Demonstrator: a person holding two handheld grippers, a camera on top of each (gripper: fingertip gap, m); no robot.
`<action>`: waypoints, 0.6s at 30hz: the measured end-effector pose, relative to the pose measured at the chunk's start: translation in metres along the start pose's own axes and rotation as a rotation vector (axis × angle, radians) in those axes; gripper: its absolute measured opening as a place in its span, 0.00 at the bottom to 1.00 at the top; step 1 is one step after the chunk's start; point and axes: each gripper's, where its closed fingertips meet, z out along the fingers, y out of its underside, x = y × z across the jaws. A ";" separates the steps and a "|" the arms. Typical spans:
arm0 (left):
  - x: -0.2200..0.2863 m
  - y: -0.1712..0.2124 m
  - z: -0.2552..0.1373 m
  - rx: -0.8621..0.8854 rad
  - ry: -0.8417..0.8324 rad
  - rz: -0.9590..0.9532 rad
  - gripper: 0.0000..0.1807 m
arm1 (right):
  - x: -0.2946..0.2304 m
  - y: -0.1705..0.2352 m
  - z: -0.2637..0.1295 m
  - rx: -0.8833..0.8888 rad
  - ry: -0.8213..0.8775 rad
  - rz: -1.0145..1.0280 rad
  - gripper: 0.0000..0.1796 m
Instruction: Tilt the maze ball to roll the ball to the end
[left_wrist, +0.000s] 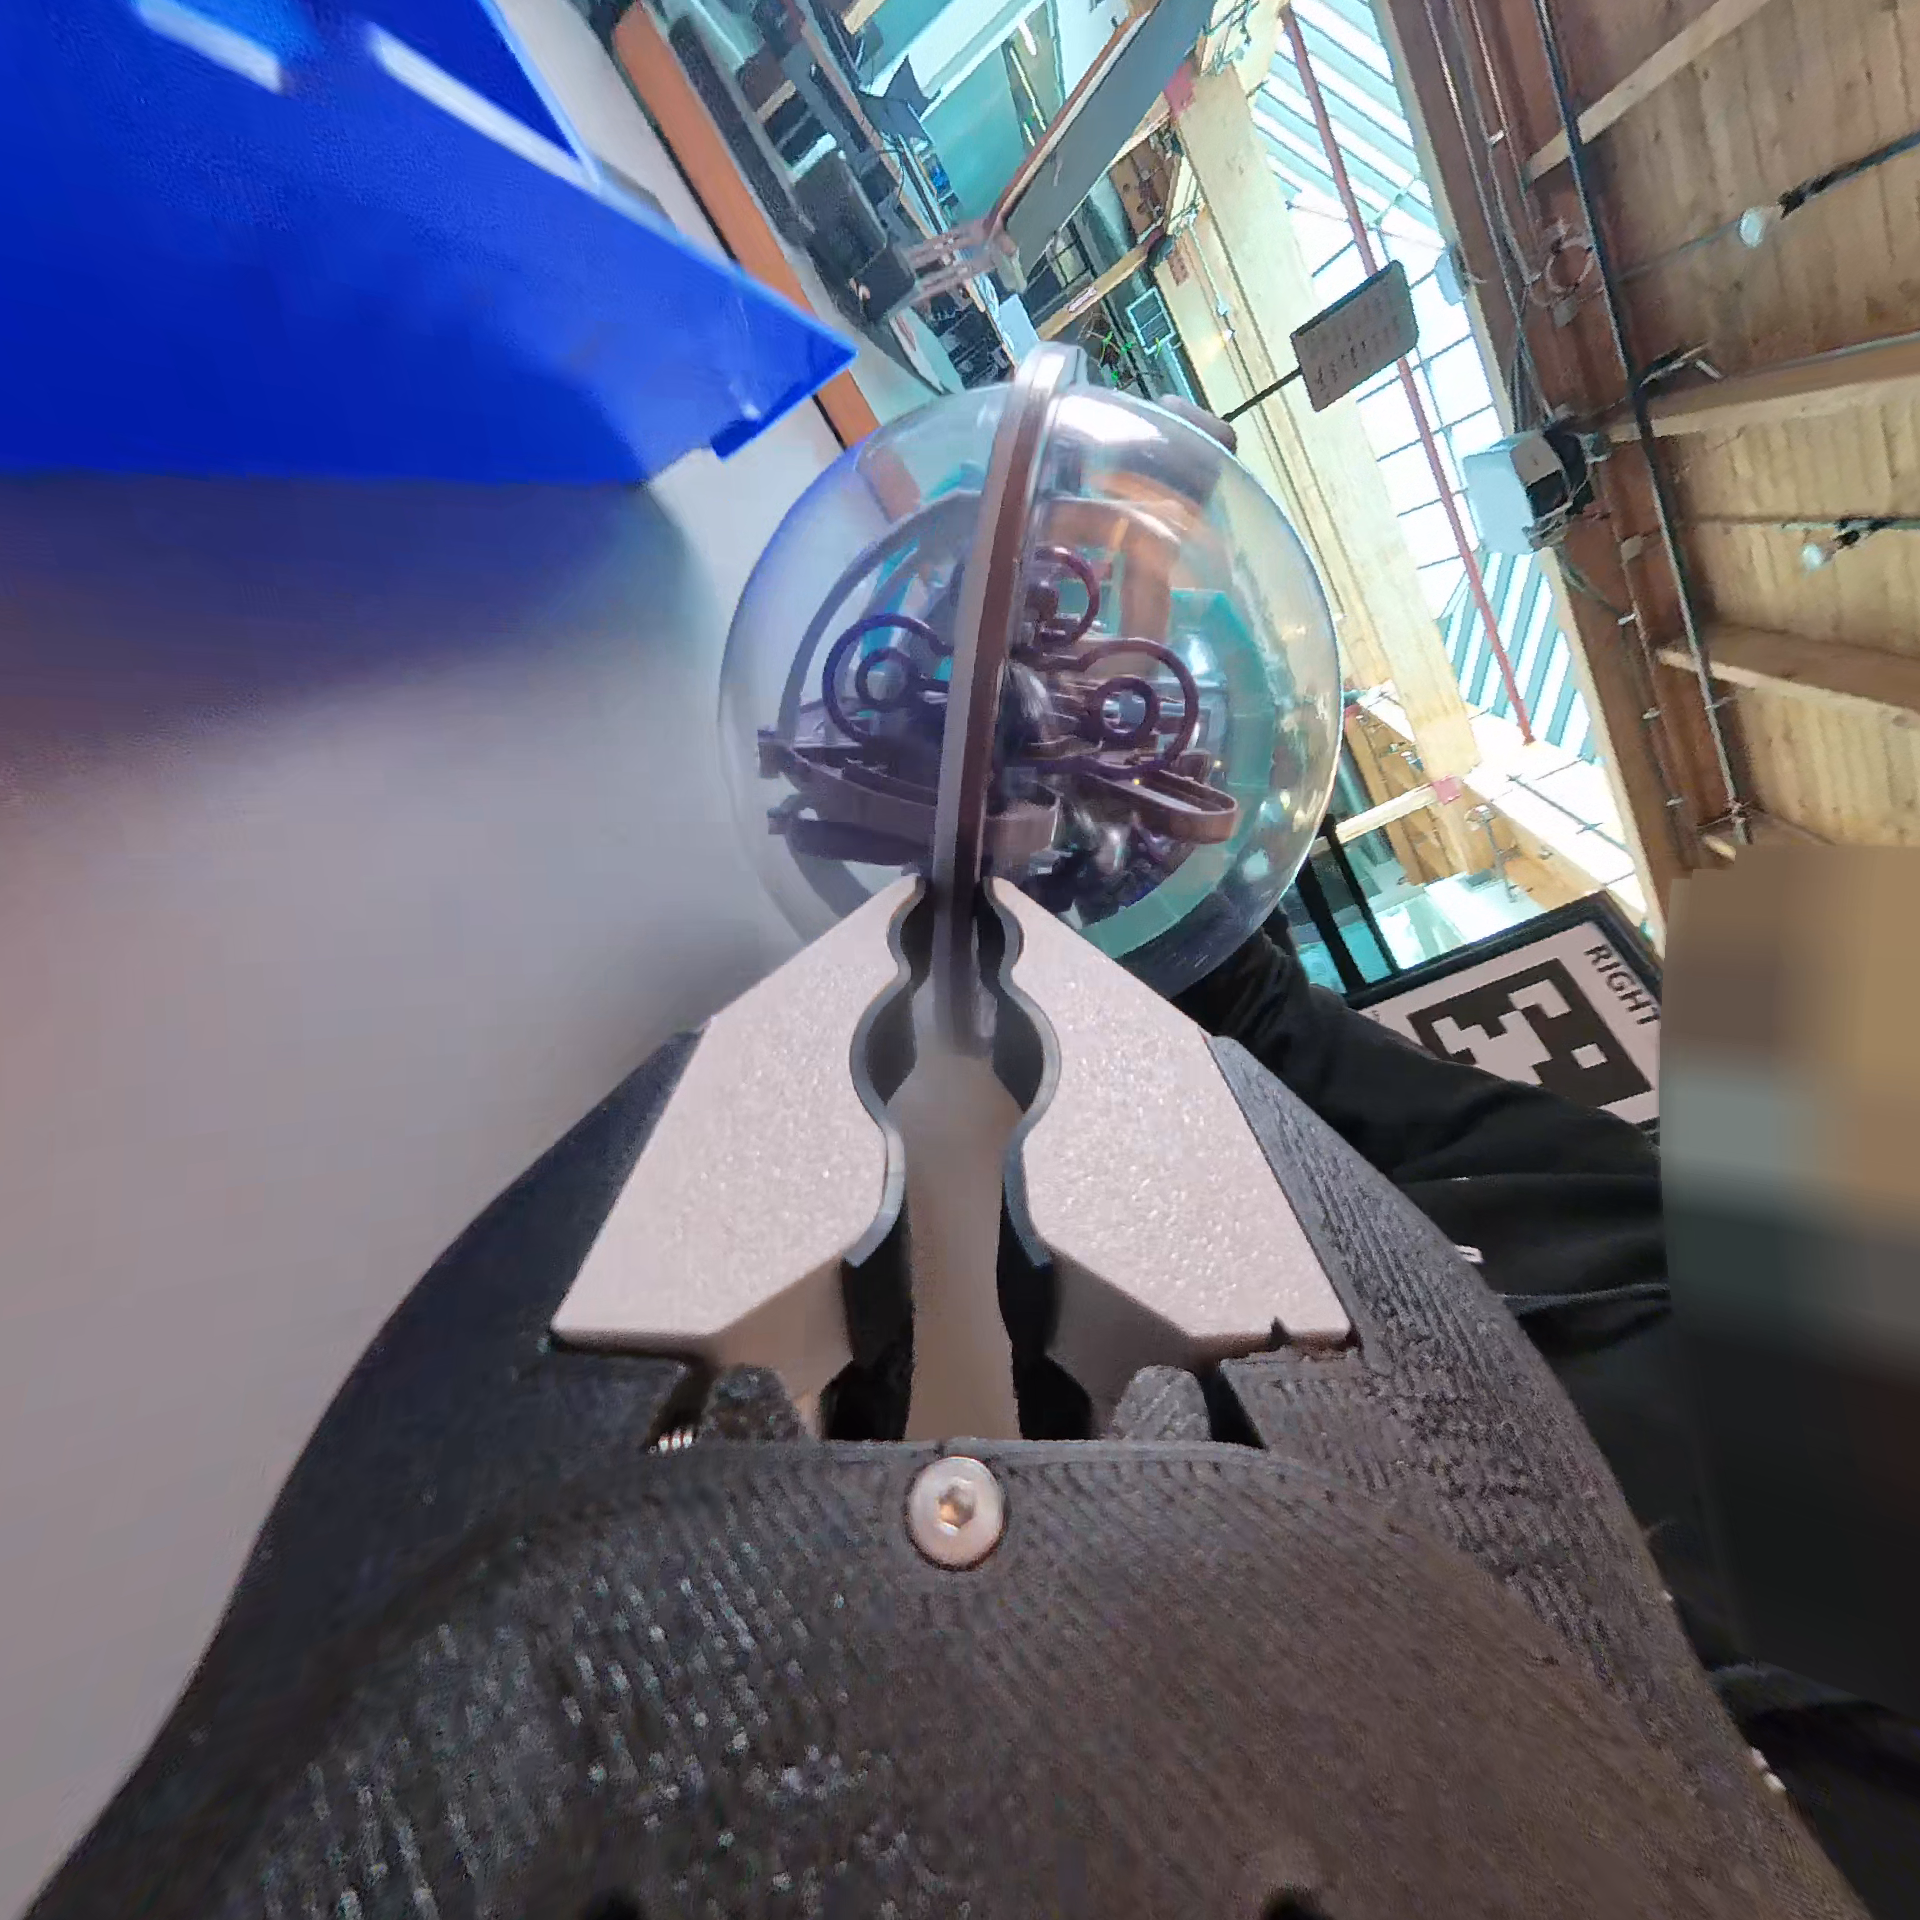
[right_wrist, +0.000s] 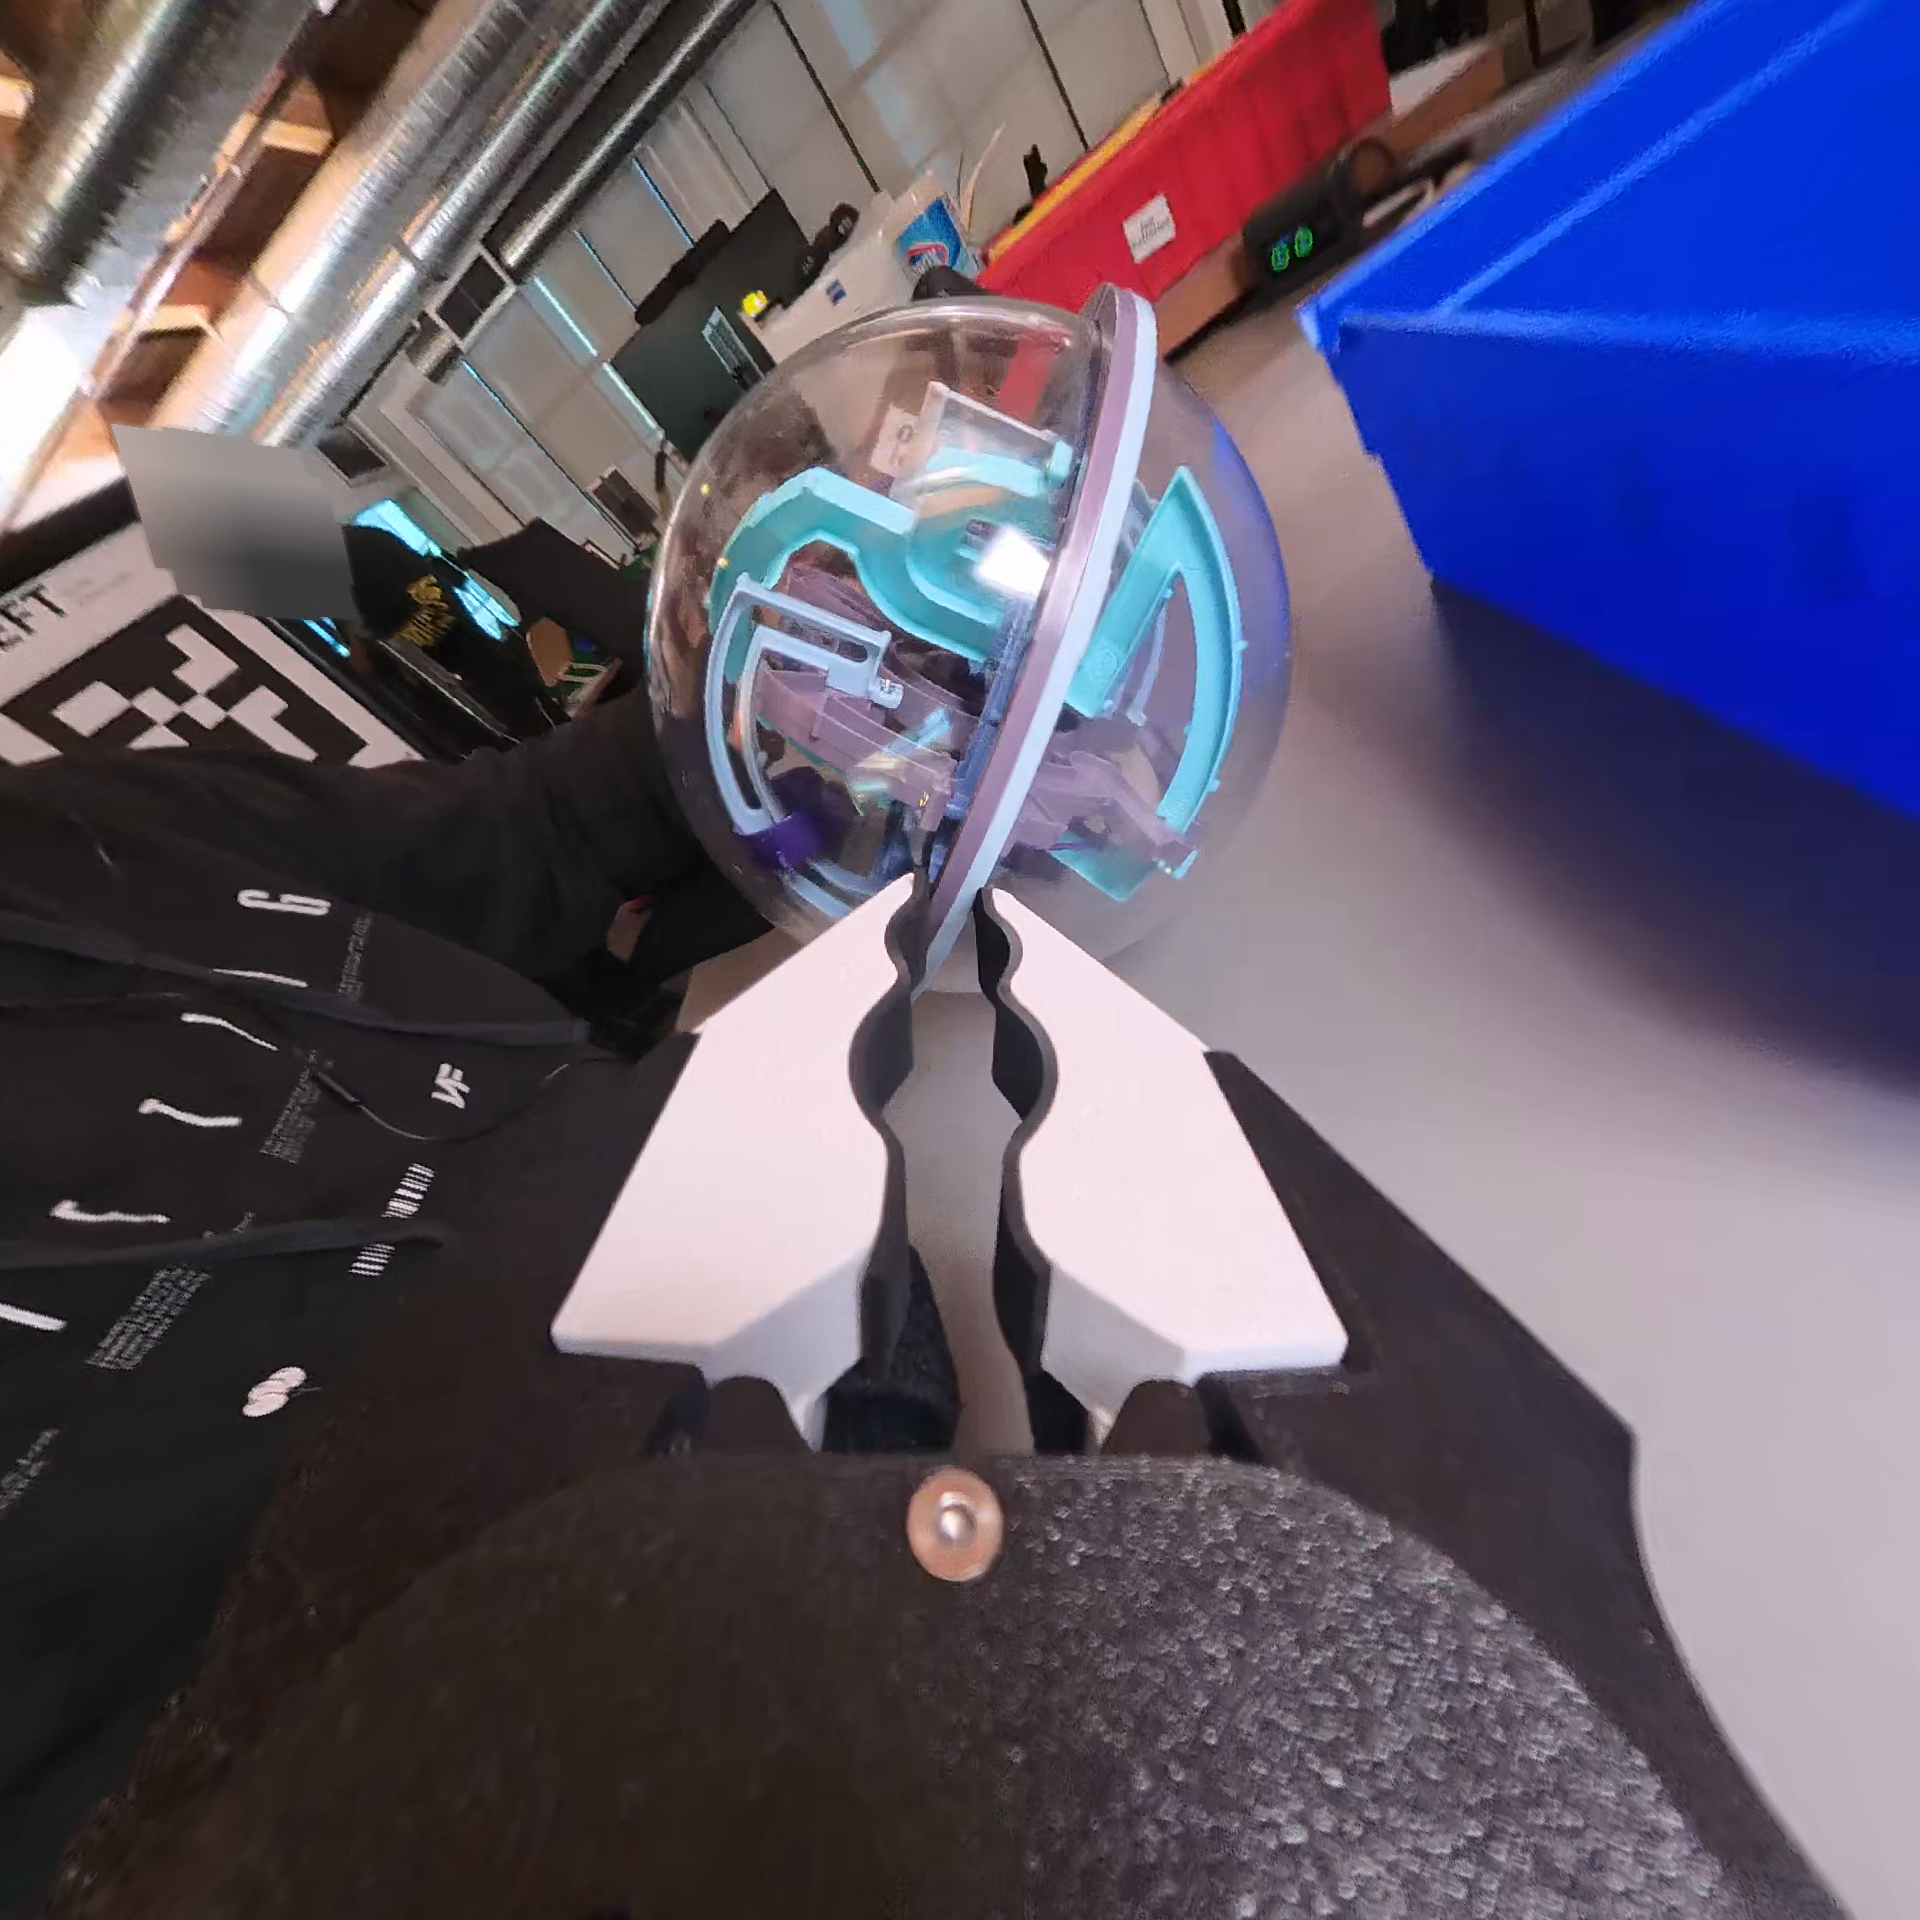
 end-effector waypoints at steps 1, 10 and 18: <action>-0.001 0.007 -0.001 -0.008 0.001 -0.025 0.04 | 0.001 0.008 0.002 -0.009 0.000 0.043 0.03; 0.007 0.040 -0.011 -0.051 0.006 -0.062 0.03 | 0.006 0.042 0.014 -0.055 -0.001 0.157 0.03; 0.004 0.036 -0.008 -0.019 0.027 -0.040 0.03 | 0.015 0.039 0.012 -0.046 0.044 0.163 0.03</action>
